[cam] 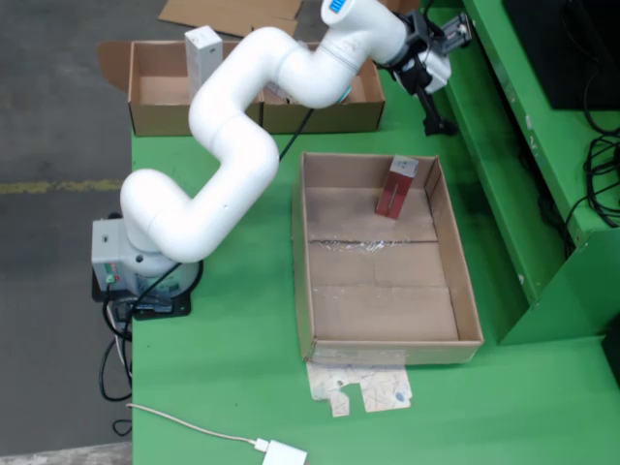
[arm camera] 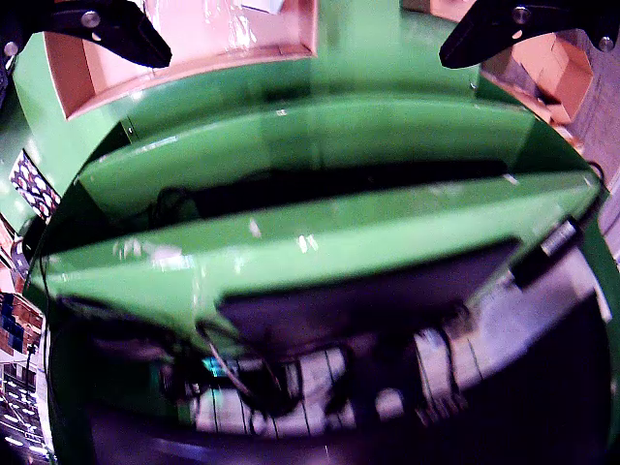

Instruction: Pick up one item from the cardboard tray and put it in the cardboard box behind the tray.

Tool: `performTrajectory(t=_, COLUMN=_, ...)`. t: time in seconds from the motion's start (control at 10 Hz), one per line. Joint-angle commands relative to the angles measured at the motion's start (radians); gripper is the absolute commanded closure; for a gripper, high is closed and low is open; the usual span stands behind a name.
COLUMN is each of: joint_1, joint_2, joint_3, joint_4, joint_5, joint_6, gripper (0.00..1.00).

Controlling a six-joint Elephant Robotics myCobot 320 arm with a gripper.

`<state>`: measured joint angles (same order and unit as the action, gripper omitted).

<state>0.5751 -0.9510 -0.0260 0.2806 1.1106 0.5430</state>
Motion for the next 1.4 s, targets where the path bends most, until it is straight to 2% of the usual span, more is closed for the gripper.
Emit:
performTrajectory(t=0.0, joint_1=-0.039, joint_2=-0.040, joint_3=0.026, joint_4=-0.016, joint_5=0.042, joint_6=-0.011, gripper=0.00)
performTrajectory(t=0.4, joint_1=-0.047, joint_2=-0.077, joint_3=0.026, joint_4=-0.046, joint_5=0.087, joint_6=0.008, gripper=0.00)
performTrajectory(t=0.6, joint_1=-0.068, joint_2=-0.090, joint_3=0.026, joint_4=-0.206, joint_5=0.207, joint_6=0.058, gripper=0.00)
performTrajectory(t=0.8, joint_1=-0.086, joint_2=-0.118, joint_3=0.026, joint_4=-0.234, joint_5=0.254, joint_6=0.059, gripper=0.00)
performTrajectory(t=1.3, joint_1=-0.102, joint_2=-0.141, joint_3=0.026, joint_4=-0.300, joint_5=0.299, joint_6=0.082, gripper=0.00)
